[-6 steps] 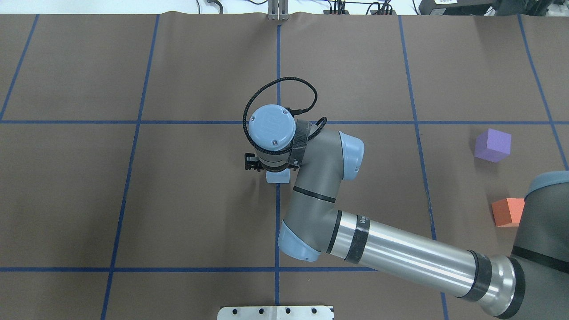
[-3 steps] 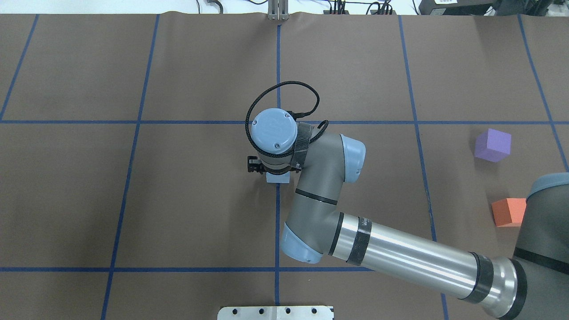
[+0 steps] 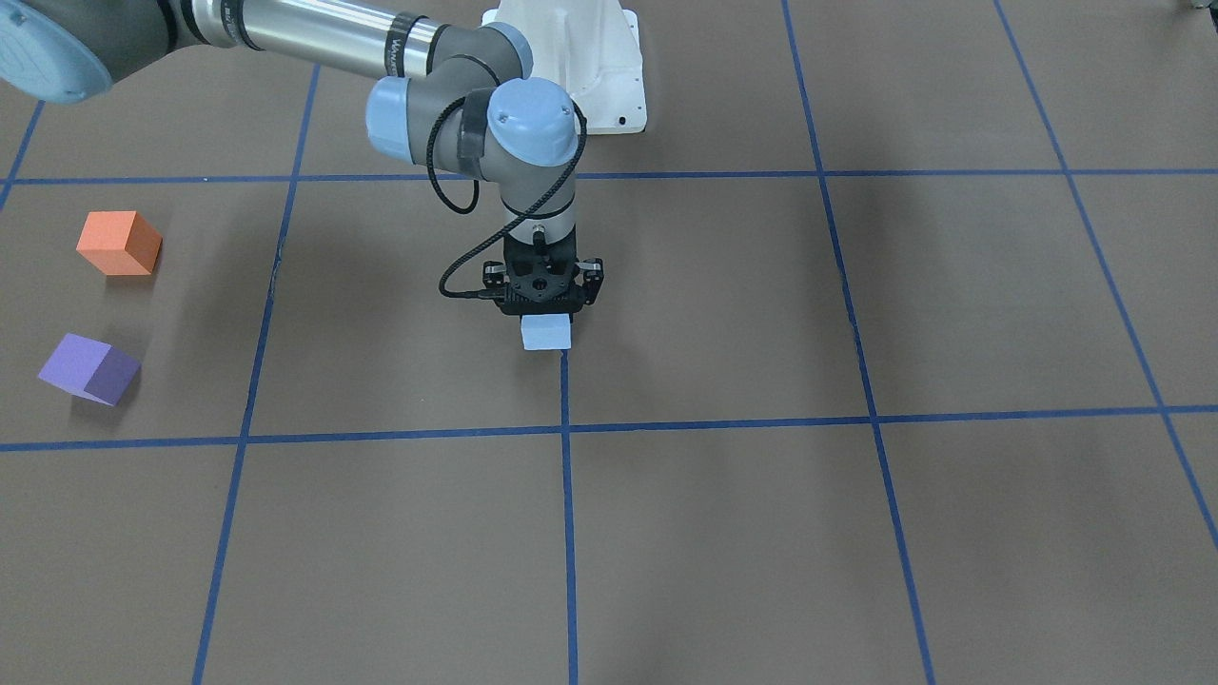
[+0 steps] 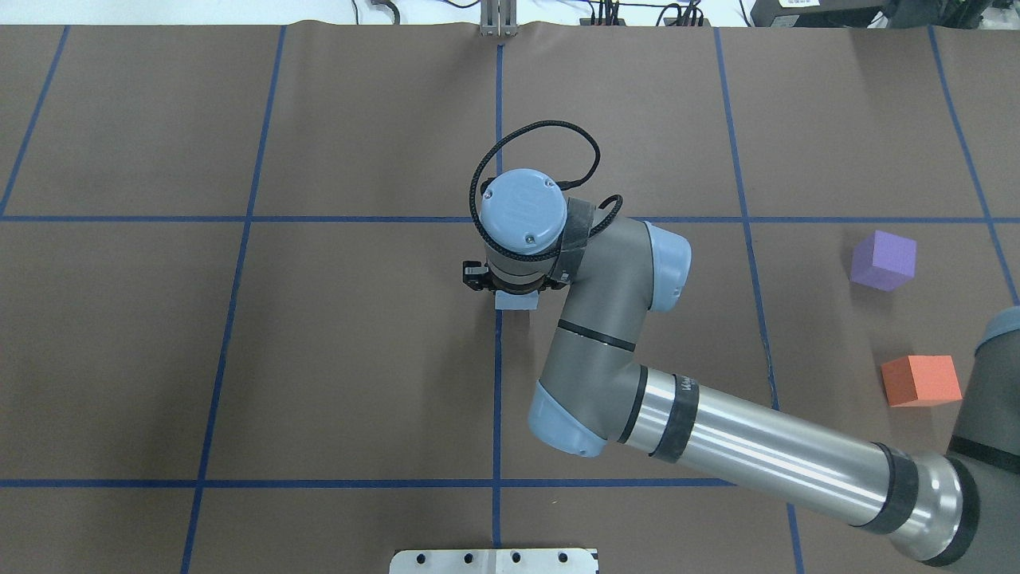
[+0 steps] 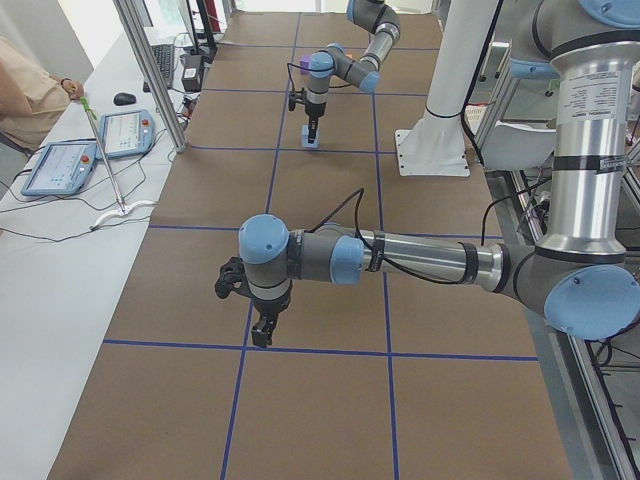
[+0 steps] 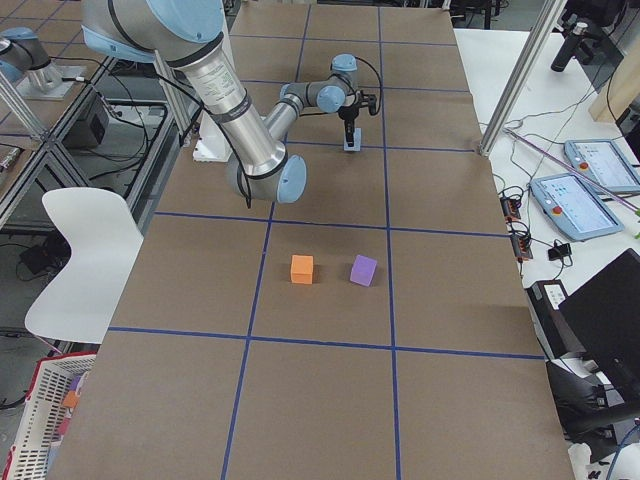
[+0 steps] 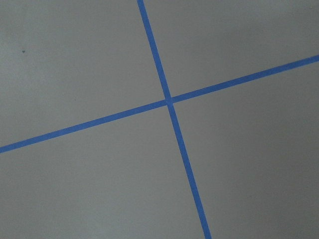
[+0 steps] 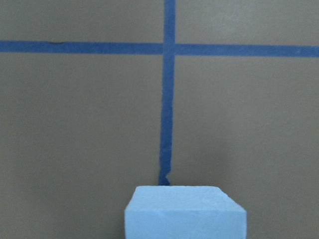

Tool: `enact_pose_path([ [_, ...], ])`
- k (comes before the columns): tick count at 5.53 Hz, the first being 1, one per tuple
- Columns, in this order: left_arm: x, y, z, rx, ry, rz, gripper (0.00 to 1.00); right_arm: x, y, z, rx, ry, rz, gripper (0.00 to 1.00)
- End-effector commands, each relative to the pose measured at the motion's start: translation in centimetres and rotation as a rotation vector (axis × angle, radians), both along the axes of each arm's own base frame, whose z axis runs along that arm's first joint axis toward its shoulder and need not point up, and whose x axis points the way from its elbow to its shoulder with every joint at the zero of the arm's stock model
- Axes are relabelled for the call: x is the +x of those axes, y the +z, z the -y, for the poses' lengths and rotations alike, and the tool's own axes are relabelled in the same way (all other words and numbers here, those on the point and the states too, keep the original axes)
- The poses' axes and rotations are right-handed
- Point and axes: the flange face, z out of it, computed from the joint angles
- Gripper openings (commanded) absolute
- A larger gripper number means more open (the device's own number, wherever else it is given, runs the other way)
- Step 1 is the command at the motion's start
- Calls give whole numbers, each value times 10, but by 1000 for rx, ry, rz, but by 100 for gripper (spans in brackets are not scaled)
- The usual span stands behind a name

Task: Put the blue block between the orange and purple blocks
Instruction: 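Carry the light blue cube with the right gripper toward the purple cube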

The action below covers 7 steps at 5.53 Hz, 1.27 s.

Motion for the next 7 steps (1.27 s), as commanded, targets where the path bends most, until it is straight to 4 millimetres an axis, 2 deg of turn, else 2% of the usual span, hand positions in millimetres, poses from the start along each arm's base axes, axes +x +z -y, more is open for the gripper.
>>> enact_pose_path([
  [1, -2, 15, -17, -37, -9, 1, 100, 147, 38, 26, 44, -60, 23, 0],
  [2, -2, 17, -19, -82, -53, 1, 100, 211, 71, 43, 70, -105, 17, 0],
  [3, -2, 21, -25, -101, -66, -1, 100, 279, 142, 35, 68, -152, -27, 0],
  [4, -2, 20, -24, -98, -66, -1, 100, 325, 186, 23, 6, -119, -49, 0],
  [5, -1, 18, -24, -95, -64, -3, 100, 355, 239, 0, 8, -87, -35, 0],
  [6, -1, 17, -23, -92, -64, -3, 100, 375, 284, -28, -19, -34, -14, 0],
  [7, -1, 16, -23, -90, -64, -3, 100, 382, 312, -39, -71, 70, 41, 0],
])
